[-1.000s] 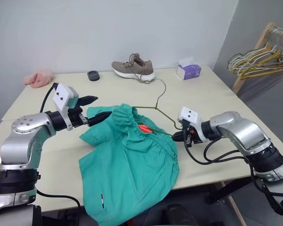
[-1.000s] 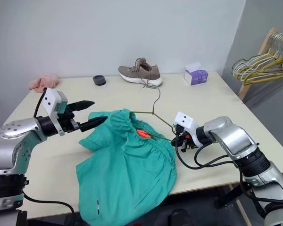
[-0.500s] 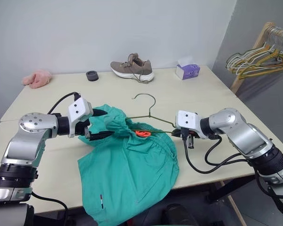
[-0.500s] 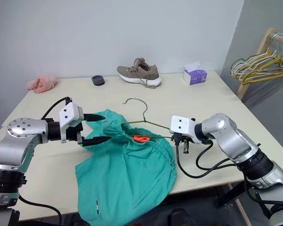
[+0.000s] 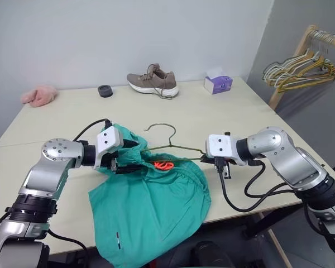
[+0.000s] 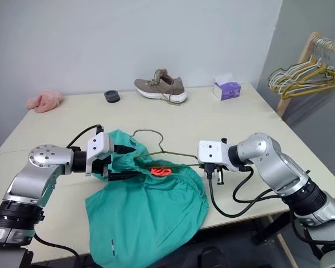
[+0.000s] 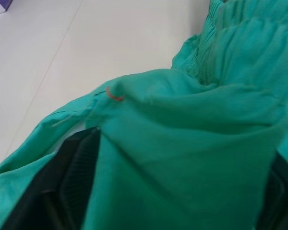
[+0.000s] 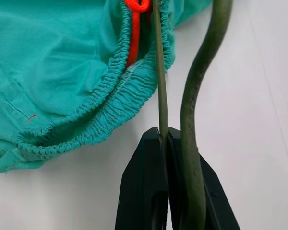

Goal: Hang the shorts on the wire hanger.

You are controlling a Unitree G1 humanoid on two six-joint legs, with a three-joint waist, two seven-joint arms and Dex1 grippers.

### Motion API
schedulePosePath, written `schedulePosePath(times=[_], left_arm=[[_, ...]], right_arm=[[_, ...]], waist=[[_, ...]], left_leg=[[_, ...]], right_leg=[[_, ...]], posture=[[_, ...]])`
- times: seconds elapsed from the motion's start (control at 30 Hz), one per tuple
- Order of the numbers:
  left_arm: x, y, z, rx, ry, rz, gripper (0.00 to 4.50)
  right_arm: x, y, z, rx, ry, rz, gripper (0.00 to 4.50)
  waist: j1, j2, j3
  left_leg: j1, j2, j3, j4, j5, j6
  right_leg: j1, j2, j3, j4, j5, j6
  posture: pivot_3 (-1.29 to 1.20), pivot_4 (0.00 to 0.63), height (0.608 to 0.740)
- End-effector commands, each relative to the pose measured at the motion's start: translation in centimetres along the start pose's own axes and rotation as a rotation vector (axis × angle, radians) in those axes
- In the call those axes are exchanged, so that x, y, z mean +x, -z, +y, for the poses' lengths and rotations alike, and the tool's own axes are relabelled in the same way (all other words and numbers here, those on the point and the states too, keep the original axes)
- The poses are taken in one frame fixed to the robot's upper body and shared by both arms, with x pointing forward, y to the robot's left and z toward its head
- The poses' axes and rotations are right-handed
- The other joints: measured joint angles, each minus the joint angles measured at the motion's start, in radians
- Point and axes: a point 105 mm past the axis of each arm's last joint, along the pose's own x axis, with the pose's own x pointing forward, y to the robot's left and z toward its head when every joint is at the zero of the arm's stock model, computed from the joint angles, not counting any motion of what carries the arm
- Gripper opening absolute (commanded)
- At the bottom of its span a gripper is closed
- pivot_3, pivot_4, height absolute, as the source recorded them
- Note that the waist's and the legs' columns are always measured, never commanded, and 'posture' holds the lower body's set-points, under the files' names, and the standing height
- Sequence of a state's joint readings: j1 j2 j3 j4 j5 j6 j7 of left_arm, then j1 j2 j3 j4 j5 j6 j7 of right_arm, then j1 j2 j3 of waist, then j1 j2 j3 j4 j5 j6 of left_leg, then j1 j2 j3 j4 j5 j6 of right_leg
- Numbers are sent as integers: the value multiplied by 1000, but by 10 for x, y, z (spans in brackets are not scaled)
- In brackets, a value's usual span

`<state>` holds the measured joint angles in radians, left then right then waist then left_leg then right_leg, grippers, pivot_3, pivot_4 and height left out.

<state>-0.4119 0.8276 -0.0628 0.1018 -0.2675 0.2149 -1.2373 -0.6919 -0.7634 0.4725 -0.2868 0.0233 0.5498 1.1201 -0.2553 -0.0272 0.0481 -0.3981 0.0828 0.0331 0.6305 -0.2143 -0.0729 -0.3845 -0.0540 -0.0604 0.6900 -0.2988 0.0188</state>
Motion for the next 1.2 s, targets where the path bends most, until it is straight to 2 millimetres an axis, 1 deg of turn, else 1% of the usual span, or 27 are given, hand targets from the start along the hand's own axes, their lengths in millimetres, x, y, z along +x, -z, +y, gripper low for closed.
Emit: schedulePosePath(times=[0.03,0.3,0.33,0.4,0.47,0.5,0.53,0.57,0.63,0.73,0.77,0.83,0.87,0.93,0.97,1.07,1.1,1.2], left_arm=[[0,-8,-2,24,9,-17,2732],[4,-8,-9,1,26,-28,226],[3,-8,-9,-2,27,-28,13],[3,-8,-10,-8,27,-25,13],[2,-6,-10,-12,24,-21,13],[1,-5,-10,-16,21,-17,13],[0,-4,-10,-20,16,-13,0],[-1,-3,-10,-24,13,-10,0],[-4,-1,-10,-42,3,-9,0],[-8,1,-11,-60,-8,-6,0],[-8,1,-11,-66,-12,-7,0],[-10,1,-10,-78,-23,-11,0],[-11,1,-9,-86,-30,-16,0],[-12,-1,-6,-95,-47,-29,0],[-12,-2,-5,-101,-53,-35,0],[-13,-5,-2,-115,-65,-50,0],[-13,-6,-2,-115,-64,-50,0],[-13,-6,-2,-114,-61,-49,0]], right_arm=[[-13,-20,-10,-95,53,-41,0],[-10,-27,-7,-151,48,-69,0],[-10,-27,-6,-161,39,-73,0],[-10,-24,-4,-172,26,-74,0],[-13,-16,-5,-183,22,-56,0],[-16,-8,-6,-185,25,-32,0],[-18,0,-7,-185,28,-8,499],[-21,7,-7,-181,31,13,714],[-33,28,-9,-141,48,78,1347],[-52,54,-10,-78,76,162,2403],[-57,61,-10,-52,84,181,2738],[-68,72,-3,15,69,200,3478],[-69,70,3,98,56,158,3847],[-65,61,14,211,35,80,4471],[-60,57,21,250,21,49,4471],[-35,44,43,410,-22,-44,4471],[-25,42,48,468,-19,-70,4471],[-2,34,52,589,1,-128,4471]], waist=[[-5,0,0],[-20,0,0],[-20,0,0],[-21,0,0],[-21,0,0],[-20,0,0],[-20,0,0],[-20,0,0],[-18,0,0],[-15,0,0],[-15,0,0],[-16,0,0],[-16,0,0],[-21,-1,0],[-24,-1,0],[-30,-1,-1],[-30,-1,-1],[-29,-2,-1]], left_leg=[[0,0,0,0,0,0],[0,0,0,0,0,0],[1,0,0,0,0,0],[1,0,0,0,0,0],[1,0,0,0,0,0],[1,0,0,0,0,0],[1,0,0,0,0,0],[1,0,0,0,0,0],[1,0,0,0,0,0],[1,0,1,0,0,0],[1,0,1,0,0,0],[1,0,0,0,0,0],[2,0,1,0,0,0],[3,0,1,0,0,0],[3,0,1,0,0,0],[5,0,0,0,0,0],[5,0,0,0,0,1],[6,0,0,0,1,1]], right_leg=[[0,0,0,0,0,0],[0,0,1,1,0,0],[0,0,1,1,0,0],[0,0,1,1,0,0],[0,0,1,2,0,0],[0,0,1,2,0,0],[0,0,1,1,0,0],[0,0,1,1,0,0],[0,0,1,1,0,0],[0,0,1,0,0,0],[0,0,1,0,0,0],[0,0,1,1,0,0],[0,0,1,1,0,0],[1,0,1,2,0,-1],[1,0,1,2,0,-1],[1,0,3,4,-1,-1],[1,0,3,5,-1,-1],[1,0,9,6,-1,-1]], posture=[[-313,0,740],[-308,0,740],[-308,0,740],[-305,0,740],[-302,0,740],[-301,0,740],[-300,0,740],[-298,0,740],[-294,0,740],[-294,0,740],[-298,0,740],[-301,0,740],[-303,0,740],[-305,0,740],[-305,0,740],[-309,0,740],[-309,0,740],[-302,0,740]])
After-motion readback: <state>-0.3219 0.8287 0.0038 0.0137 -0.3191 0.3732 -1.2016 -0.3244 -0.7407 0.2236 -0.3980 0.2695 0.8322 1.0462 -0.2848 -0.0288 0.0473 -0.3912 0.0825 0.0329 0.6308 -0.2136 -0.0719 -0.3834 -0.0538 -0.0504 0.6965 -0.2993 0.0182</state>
